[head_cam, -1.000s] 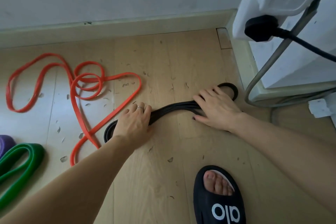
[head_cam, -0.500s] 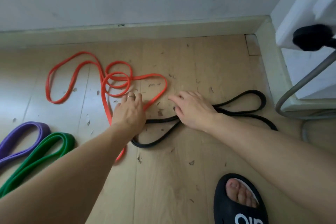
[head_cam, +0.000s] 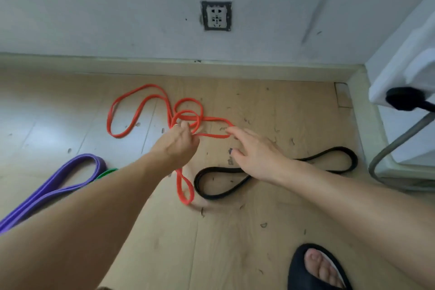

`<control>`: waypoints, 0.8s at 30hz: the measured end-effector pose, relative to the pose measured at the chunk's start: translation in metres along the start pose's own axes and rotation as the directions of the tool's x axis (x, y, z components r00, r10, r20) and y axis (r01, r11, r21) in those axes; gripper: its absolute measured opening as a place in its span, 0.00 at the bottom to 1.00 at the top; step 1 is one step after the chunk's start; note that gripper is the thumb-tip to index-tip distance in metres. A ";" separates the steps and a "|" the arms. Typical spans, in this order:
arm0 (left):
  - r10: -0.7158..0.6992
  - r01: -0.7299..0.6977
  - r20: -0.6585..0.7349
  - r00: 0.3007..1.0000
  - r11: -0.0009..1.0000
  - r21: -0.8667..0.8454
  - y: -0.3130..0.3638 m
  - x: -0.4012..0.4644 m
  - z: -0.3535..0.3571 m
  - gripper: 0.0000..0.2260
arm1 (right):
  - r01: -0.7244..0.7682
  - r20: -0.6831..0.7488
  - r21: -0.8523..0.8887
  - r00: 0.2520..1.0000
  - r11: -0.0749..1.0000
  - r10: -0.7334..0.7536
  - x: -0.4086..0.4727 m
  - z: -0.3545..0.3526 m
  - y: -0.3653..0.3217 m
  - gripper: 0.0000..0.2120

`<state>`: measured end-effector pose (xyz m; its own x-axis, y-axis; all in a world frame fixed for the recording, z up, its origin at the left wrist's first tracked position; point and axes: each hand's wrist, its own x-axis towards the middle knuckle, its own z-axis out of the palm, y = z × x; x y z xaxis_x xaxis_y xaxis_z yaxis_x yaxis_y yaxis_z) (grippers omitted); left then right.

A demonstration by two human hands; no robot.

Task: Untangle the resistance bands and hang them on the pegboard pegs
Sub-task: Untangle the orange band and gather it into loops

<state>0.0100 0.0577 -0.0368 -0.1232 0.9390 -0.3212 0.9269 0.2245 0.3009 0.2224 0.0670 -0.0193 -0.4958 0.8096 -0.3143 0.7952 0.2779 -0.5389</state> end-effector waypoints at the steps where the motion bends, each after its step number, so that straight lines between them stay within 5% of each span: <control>1: 0.014 -0.016 -0.039 0.999 0.999 -0.047 0.001 -0.007 -0.019 0.08 | 0.029 -0.003 -0.019 1.000 0.999 -0.030 -0.005 -0.012 -0.012 0.26; 11: 0.192 -0.310 -0.323 0.927 0.877 -0.367 0.051 -0.146 -0.188 0.08 | 0.217 -0.113 -0.087 0.967 0.972 -0.226 -0.100 -0.142 -0.171 0.38; 18: 0.352 -0.524 -0.481 0.803 0.801 -0.289 0.071 -0.252 -0.235 0.03 | 0.287 -0.115 0.108 0.955 0.952 -0.274 -0.160 -0.167 -0.227 0.04; 24: 0.368 -0.512 -0.429 0.825 0.807 -0.293 0.055 -0.293 -0.233 0.09 | 0.293 -0.132 0.237 0.954 0.926 -0.269 -0.210 -0.171 -0.250 0.06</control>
<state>0.0142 -0.1445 0.2828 0.0872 0.9691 0.2309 0.7073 -0.2234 0.6706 0.1875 -0.0842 0.3155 -0.6409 0.7659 -0.0522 0.5085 0.3726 -0.7762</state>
